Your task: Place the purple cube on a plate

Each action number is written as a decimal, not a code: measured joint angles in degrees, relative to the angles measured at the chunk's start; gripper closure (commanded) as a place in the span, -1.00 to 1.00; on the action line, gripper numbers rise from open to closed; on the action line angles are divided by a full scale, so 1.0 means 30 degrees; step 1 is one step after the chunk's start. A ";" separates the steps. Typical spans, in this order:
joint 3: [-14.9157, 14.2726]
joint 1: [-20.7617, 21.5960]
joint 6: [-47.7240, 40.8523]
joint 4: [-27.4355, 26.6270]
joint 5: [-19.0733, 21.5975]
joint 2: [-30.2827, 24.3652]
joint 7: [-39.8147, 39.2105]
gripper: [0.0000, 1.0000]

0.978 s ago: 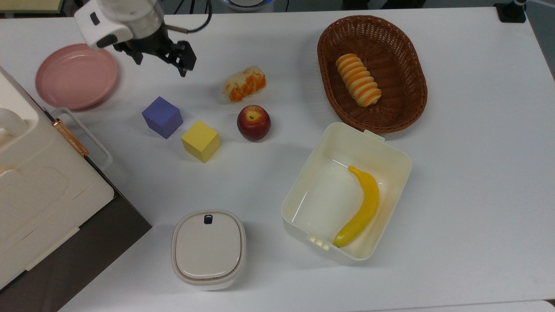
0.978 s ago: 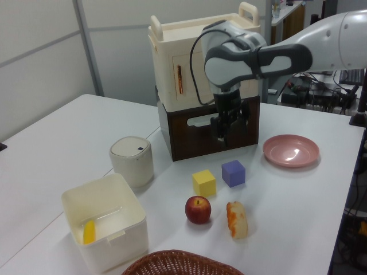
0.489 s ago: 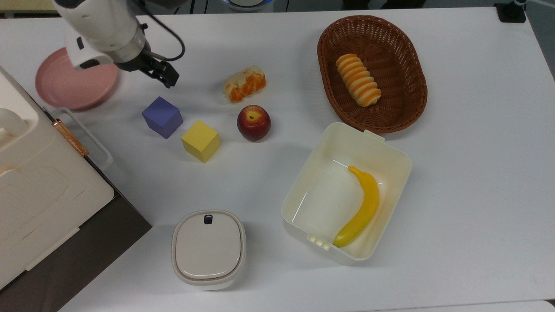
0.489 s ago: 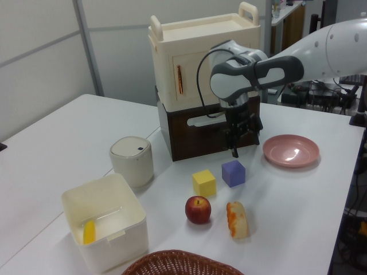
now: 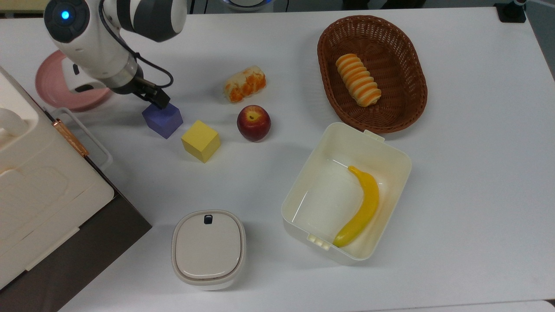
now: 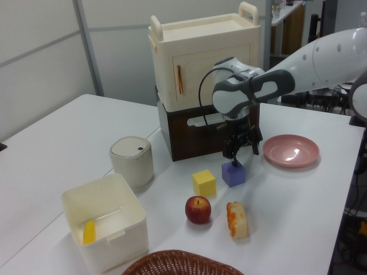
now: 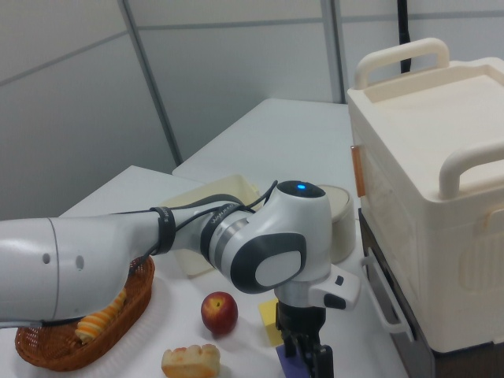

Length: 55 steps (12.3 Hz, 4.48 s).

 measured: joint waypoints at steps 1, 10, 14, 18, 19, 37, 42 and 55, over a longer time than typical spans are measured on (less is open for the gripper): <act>0.0016 0.0004 0.0260 0.0004 0.0023 0.0179 0.0149 -1.00; 0.0257 0.0557 0.0150 0.0313 0.1905 0.0229 0.1100 -1.00; 0.0260 0.0812 0.1047 0.0309 0.1659 0.1059 0.1235 -0.73; 0.0195 0.0733 0.2617 0.0310 0.1186 0.1385 0.1235 0.13; 0.0194 0.0733 0.2734 0.0325 0.0923 0.1382 0.1235 0.24; -0.0495 -0.5830 0.3149 -0.3140 -0.0269 -0.2987 -0.9386 -0.14; -0.0648 -0.6224 0.4079 -0.2541 -0.0428 -0.2101 -0.9390 -1.00; 0.0954 0.3793 -0.0569 -0.0743 -0.0464 -0.5994 -0.2139 -1.00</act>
